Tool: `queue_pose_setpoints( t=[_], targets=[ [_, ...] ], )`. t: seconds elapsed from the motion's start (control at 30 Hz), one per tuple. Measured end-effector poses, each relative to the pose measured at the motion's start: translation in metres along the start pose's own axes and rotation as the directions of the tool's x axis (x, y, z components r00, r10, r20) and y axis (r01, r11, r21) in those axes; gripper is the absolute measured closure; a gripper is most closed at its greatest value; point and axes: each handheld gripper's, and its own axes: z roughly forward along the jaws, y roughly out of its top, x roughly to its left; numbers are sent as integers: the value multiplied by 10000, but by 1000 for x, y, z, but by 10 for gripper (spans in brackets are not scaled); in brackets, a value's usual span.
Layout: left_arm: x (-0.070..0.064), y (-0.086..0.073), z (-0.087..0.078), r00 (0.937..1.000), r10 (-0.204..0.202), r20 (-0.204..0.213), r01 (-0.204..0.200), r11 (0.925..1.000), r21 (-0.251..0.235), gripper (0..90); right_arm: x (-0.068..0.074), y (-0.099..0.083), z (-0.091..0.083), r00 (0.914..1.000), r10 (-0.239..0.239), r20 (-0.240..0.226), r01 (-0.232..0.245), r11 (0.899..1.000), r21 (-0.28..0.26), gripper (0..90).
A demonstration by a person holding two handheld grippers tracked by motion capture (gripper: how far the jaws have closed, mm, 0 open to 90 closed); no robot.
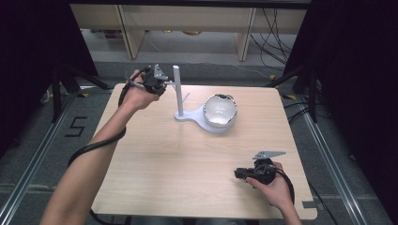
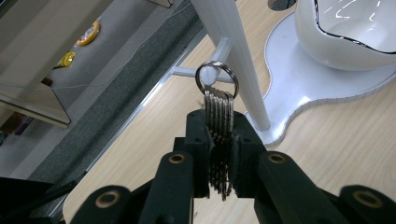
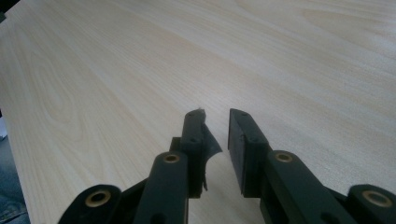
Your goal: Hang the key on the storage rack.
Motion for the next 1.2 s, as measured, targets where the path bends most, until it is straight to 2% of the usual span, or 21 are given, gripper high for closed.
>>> queue_pose_setpoints(
  t=[0.07, 0.13, 0.43, 0.47, 0.5, 0.57, 0.73, 0.77, 0.8, 0.9, 0.97, 1.0, 1.03, 1.07, 1.13, 1.2],
  targets=[
    [0, 1, 0, 10000, 33, -4, -33, 10000, 44, 798, 0, 0, 0, 10000, 7, -29, -7, 10000, 23, 768],
    [-1, 1, 1, 10000, 31, 10, -31, 10000, 75, 798, 1, 0, 0, 9999, -58, 140, 57, 9999, 83, 767],
    [-1, 2, 6, 10000, -15, 8, 15, 9998, 189, 798, 1, 0, 1, 10000, -44, 22, 44, 9999, 116, 766],
    [-2, 2, 6, 10000, -38, 31, 38, 9998, 175, 798, 1, 0, 1, 10000, -41, 41, 40, 9999, 123, 766],
    [-3, 2, 7, 10000, -52, 29, 52, 9999, 163, 798, -1, 0, 0, 9997, -233, 123, 232, 9997, 87, 765],
    [-3, 3, 8, 10000, -52, 39, 51, 9998, 179, 798, -1, 0, 1, 9997, -232, -14, 232, 9997, 56, 765],
    [-4, 2, 9, 9999, -158, 54, 157, 9998, 98, 796, 0, 0, 0, 9997, -244, 101, 243, 9997, 94, 758],
    [-4, 2, 9, 9998, -188, 93, 188, 9998, 77, 794, 0, -1, 1, 9998, -183, 12, 183, 9998, 69, 752],
    [-4, 1, 9, 9997, -209, 112, 209, 9998, 42, 787, 2, -1, 0, 9999, 72, 95, -73, 9999, 126, 750],
    [-4, 0, 8, 9997, -207, 105, 207, 9998, -46, 751, 1, -1, 1, 9999, -143, -3, 143, 9998, 130, 747],
    [-5, -2, 6, 9997, -234, 80, 235, 9997, -112, 697, 2, -1, 0, 9999, -116, 26, 115, 9999, 90, 745],
    [-5, -3, 4, 9996, -247, 98, 249, 9996, -142, 678, 0, -1, 0, 9995, -312, 93, 312, 9995, 22, 744],
    [-6, -5, 3, 9996, -245, 115, 248, 9994, -235, 661, -1, -1, 1, 9993, -339, -162, 339, 9994, -9, 744],
    [-7, -8, -1, 9996, -243, 144, 247, 9993, -275, 642, 0, -1, 0, 9993, -381, -62, 380, 9993, -54, 743],
    [-9, -14, -6, 9992, -331, 210, 341, 9982, -498, 600, 0, -1, 0, 9993, -364, -102, 362, 9993, -136, 740],
    [-12, -23, -12, 9979, -585, 265, 603, 9955, -728, 555, -1, -1, -2, 9992, -389, -49, 388, 9992, -108, 735]
  ],
)
